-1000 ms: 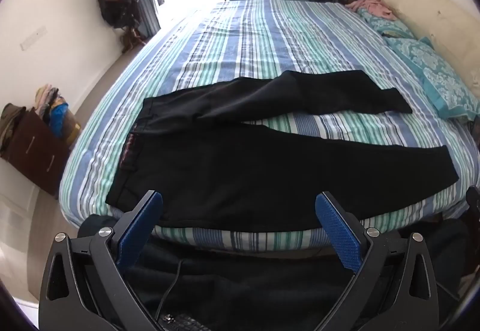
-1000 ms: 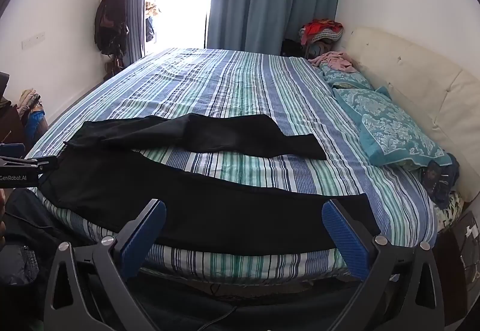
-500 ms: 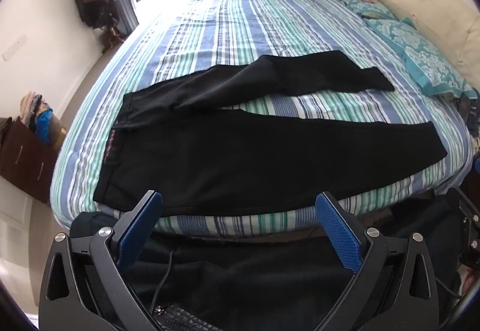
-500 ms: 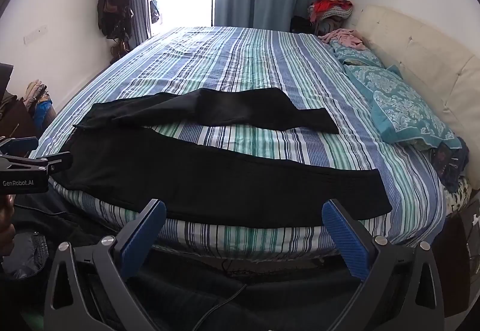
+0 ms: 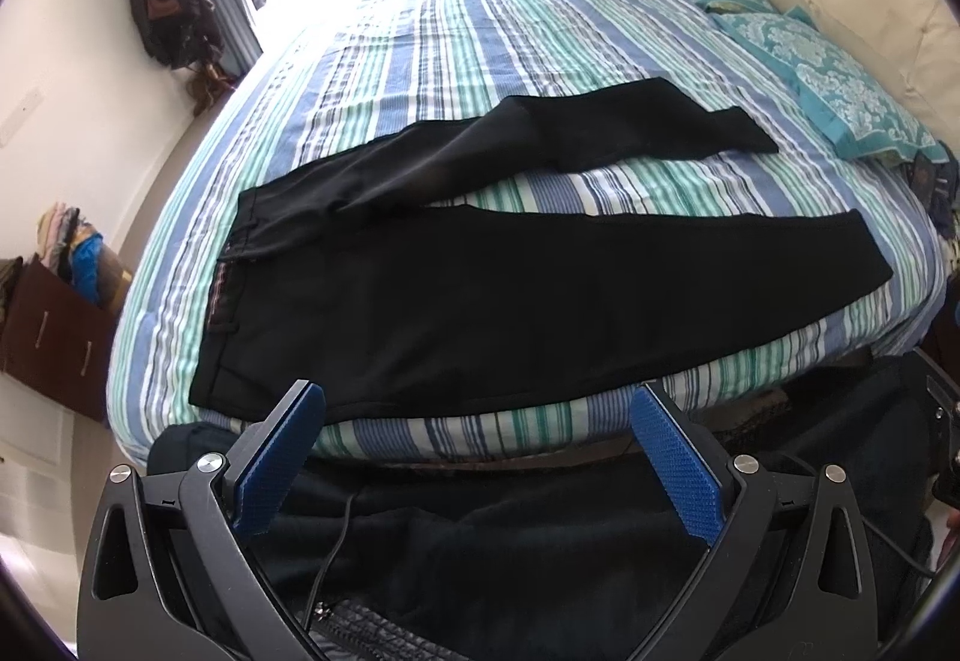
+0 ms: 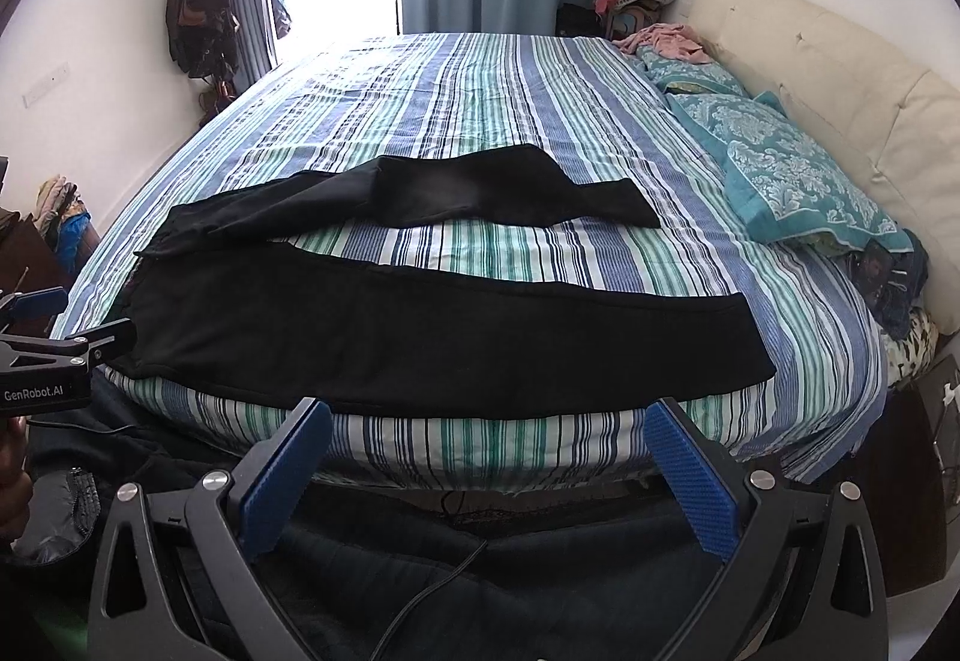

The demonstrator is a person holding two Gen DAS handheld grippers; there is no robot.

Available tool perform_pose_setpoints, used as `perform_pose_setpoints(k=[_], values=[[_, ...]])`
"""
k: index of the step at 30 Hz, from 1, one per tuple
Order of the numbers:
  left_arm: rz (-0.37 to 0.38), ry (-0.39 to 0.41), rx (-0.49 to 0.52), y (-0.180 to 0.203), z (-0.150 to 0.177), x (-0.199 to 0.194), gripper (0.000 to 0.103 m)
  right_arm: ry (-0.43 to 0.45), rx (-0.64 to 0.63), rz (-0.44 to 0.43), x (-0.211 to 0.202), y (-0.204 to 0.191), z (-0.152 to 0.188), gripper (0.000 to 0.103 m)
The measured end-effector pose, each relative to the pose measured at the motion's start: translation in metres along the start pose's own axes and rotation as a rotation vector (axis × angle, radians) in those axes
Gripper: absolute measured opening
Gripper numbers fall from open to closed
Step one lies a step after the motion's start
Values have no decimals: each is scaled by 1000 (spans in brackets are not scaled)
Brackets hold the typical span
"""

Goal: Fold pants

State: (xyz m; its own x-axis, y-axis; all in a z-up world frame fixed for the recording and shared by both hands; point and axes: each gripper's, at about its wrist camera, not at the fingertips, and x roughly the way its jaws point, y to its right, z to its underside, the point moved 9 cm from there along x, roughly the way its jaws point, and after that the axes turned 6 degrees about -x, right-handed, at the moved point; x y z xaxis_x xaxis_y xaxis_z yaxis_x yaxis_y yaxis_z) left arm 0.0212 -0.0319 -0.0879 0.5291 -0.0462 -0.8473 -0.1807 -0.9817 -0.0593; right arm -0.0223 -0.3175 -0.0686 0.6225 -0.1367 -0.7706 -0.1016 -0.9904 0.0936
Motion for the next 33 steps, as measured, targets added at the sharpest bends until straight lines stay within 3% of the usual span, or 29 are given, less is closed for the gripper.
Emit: perform_pose_setpoints(k=[11, 33], values=[[1, -56, 23, 3, 12, 5, 102, -8, -4, -13, 0, -6, 1, 103], [2, -79, 44, 2, 17, 7, 102, -13, -38, -21, 1, -18, -3, 103]])
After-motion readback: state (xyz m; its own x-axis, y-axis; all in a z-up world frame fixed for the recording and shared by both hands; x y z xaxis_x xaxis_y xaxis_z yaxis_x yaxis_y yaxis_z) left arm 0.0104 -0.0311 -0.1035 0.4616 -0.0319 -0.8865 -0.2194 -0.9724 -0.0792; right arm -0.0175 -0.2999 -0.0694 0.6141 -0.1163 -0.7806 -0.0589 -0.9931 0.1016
